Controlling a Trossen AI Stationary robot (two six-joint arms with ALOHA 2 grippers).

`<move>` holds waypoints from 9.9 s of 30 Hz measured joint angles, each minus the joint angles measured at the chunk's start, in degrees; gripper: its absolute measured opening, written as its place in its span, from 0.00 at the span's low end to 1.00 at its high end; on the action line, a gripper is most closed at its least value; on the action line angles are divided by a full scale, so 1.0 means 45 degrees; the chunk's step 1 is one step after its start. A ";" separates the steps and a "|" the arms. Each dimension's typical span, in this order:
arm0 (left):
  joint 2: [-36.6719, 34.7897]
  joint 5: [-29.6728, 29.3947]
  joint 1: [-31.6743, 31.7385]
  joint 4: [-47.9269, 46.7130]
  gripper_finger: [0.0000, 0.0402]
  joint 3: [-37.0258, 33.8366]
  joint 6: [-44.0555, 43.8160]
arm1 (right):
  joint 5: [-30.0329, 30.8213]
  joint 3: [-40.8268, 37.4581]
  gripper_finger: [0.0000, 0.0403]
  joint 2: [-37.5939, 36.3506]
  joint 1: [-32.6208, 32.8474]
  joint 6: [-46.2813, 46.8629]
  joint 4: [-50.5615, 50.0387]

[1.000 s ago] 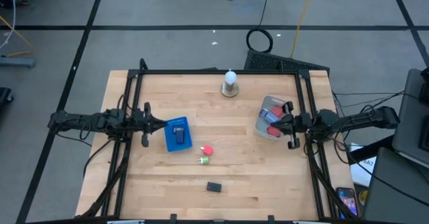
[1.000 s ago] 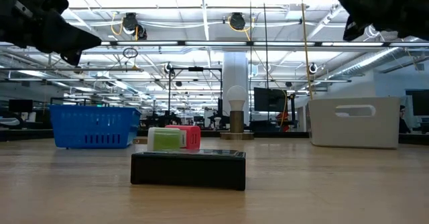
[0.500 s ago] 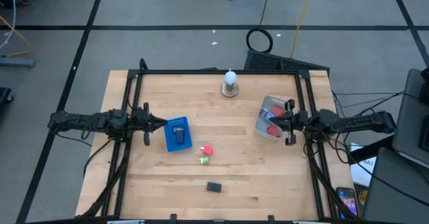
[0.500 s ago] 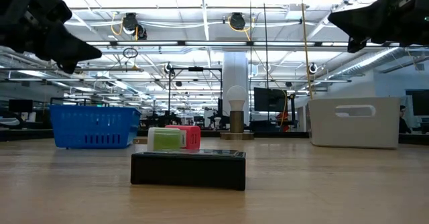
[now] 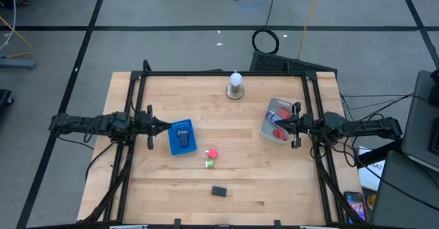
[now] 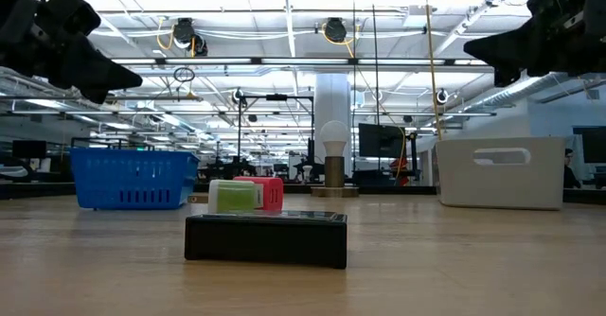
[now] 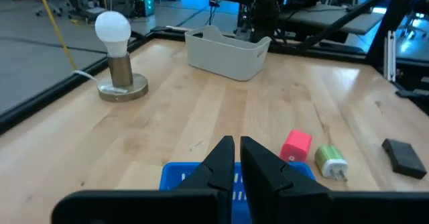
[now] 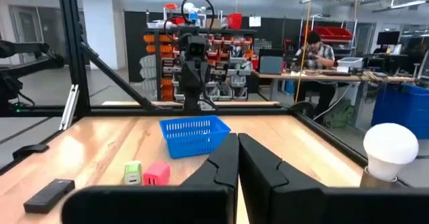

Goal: Pick & Place Office items
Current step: Put the pink charger adapter into the gray bin

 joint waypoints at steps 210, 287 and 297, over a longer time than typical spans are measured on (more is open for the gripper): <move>1.7161 0.4612 0.0655 1.2732 0.36 0.8794 -0.2945 | 0.7541 0.7212 0.80 1.6180 0.5731 -1.6073 1.2406; 1.5383 0.7260 0.1768 0.6184 0.78 0.9745 -0.1006 | 0.9597 0.7631 0.39 1.5969 0.6276 -1.4707 1.1366; 0.9355 0.4654 0.1069 0.4738 0.27 0.5715 0.0408 | 1.2226 0.6068 0.39 1.2491 0.7519 -1.1869 0.8739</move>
